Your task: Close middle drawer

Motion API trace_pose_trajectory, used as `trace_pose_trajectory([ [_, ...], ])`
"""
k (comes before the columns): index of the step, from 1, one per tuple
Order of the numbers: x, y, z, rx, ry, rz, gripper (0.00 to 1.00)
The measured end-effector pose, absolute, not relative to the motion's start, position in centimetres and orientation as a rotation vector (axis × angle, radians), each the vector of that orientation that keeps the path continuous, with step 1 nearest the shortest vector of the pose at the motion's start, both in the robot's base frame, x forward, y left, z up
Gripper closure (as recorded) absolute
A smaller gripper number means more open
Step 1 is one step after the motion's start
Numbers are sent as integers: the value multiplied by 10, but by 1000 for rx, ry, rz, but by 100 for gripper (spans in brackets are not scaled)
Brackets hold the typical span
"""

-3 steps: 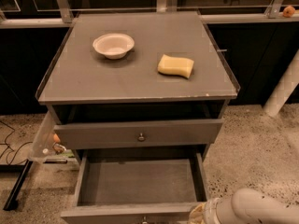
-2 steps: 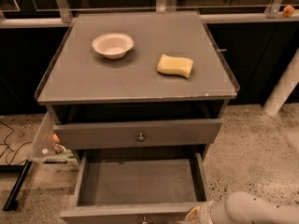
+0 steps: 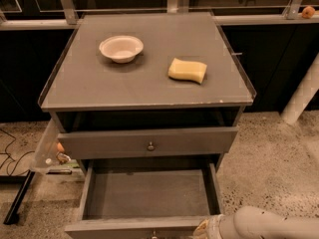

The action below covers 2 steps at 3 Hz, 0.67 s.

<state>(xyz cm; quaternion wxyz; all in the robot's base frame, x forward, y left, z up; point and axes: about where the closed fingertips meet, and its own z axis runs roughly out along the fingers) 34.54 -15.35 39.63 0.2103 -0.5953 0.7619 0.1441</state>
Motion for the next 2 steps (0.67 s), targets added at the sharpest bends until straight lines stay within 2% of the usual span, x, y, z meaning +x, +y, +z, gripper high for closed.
trace_pose_trajectory([
  [1,346,-153,396,-1655,2118,400,81],
  [2,346,-153,396,-1655,2118,400,58],
])
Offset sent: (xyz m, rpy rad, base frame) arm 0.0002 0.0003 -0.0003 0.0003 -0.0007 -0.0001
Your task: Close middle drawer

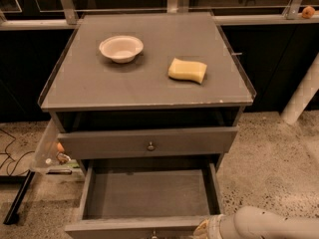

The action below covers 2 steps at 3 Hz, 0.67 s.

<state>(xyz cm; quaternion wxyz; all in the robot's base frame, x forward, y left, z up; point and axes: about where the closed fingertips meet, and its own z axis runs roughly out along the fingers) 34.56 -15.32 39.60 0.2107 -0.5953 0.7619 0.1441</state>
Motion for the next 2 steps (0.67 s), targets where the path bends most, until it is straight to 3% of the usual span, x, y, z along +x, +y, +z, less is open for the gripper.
trace_pose_trajectory([
  [2,346,-153,396,-1655,2117,400,12],
])
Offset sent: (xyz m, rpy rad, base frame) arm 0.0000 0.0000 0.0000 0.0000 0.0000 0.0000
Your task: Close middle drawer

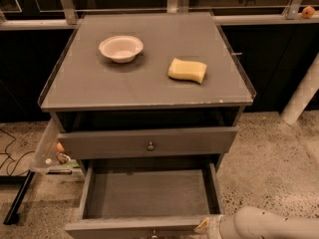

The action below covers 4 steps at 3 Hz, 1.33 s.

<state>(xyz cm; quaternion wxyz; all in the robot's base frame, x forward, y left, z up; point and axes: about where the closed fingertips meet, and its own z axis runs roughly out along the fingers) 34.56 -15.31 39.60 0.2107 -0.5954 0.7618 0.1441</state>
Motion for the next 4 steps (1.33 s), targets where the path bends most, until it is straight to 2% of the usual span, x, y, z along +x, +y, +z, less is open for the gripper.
trace_pose_trajectory([
  [1,354,-150,397,-1654,2089,397,0],
  [2,353,-150,397,-1654,2089,397,19],
  [3,382,-142,404,-1661,2023,412,42],
  [4,451,-129,412,-1688,1927,400,66],
])
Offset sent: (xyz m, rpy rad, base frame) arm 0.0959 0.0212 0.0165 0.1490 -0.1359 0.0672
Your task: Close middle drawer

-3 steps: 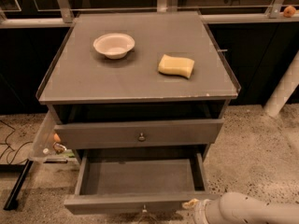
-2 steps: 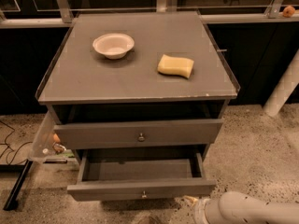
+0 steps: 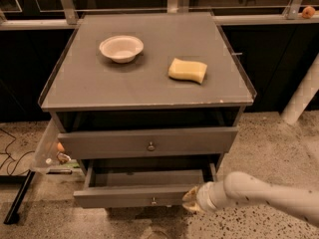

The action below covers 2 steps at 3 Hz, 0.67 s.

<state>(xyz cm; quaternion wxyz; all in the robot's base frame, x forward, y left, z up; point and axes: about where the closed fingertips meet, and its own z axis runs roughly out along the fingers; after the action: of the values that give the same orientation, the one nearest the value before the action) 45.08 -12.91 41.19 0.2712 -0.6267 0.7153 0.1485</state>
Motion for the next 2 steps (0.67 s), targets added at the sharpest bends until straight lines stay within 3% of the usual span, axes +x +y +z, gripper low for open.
trace_pose_trajectory([
  [1,484,-122,408,-1700,1913,399,88],
  [2,484,-122,408,-1700,1913,400,96],
])
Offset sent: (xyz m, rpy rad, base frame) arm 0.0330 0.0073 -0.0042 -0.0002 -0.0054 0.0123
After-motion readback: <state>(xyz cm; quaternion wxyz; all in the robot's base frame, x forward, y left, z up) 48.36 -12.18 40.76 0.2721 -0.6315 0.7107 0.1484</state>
